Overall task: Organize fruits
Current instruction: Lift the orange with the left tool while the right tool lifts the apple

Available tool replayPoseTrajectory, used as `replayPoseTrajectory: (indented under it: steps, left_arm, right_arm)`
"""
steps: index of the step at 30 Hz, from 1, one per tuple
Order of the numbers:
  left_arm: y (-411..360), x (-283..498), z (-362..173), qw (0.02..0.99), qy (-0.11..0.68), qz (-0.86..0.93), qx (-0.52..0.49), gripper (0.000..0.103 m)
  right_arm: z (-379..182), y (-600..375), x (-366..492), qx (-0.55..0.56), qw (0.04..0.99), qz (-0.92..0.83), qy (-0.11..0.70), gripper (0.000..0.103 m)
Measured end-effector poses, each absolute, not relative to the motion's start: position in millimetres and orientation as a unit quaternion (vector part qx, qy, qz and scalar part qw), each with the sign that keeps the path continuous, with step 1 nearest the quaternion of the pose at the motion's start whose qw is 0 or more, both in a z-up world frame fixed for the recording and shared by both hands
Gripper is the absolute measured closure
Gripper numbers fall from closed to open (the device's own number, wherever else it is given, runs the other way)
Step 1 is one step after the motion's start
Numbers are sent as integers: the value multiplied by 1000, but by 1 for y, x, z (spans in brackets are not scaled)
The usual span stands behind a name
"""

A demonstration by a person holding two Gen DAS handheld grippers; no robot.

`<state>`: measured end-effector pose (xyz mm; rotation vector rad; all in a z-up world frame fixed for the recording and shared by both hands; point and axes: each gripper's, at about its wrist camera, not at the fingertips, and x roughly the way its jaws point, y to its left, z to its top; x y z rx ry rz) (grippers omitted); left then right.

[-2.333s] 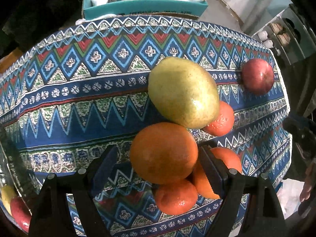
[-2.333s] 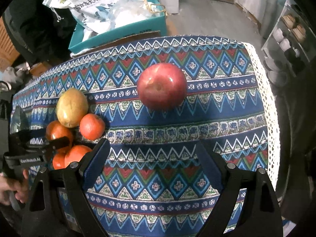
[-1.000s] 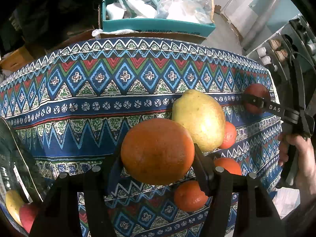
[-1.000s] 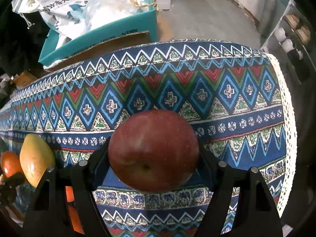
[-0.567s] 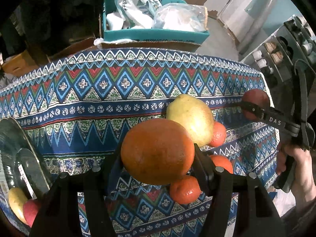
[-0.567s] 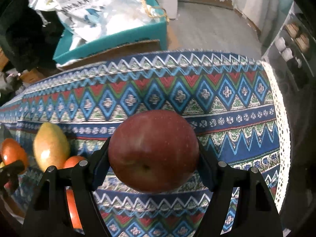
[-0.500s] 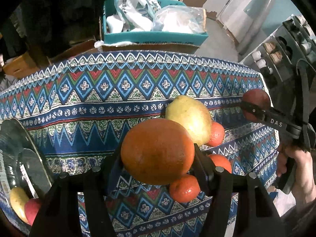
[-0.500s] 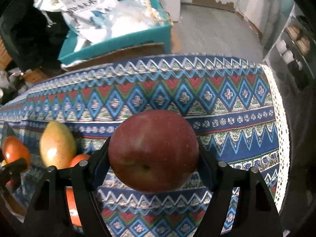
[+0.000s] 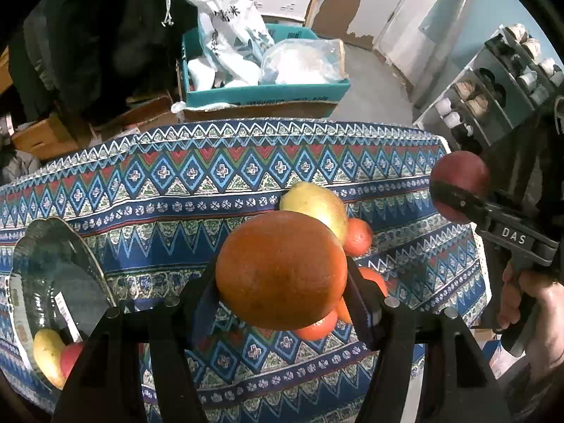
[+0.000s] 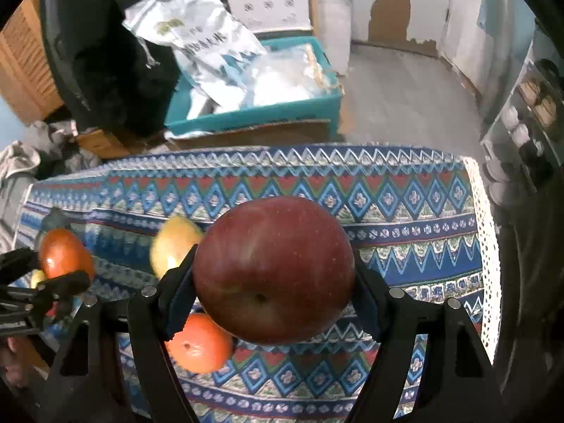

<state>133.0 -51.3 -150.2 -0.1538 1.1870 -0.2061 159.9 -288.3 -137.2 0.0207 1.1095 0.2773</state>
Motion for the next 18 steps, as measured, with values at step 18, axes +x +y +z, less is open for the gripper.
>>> replayPoseTrajectory:
  steps: [18]
  left_arm:
    - [-38, 86, -91, 855, 505, -101, -62, 37]
  right_arm:
    - [-73, -259, 117, 12, 866, 181, 467, 27]
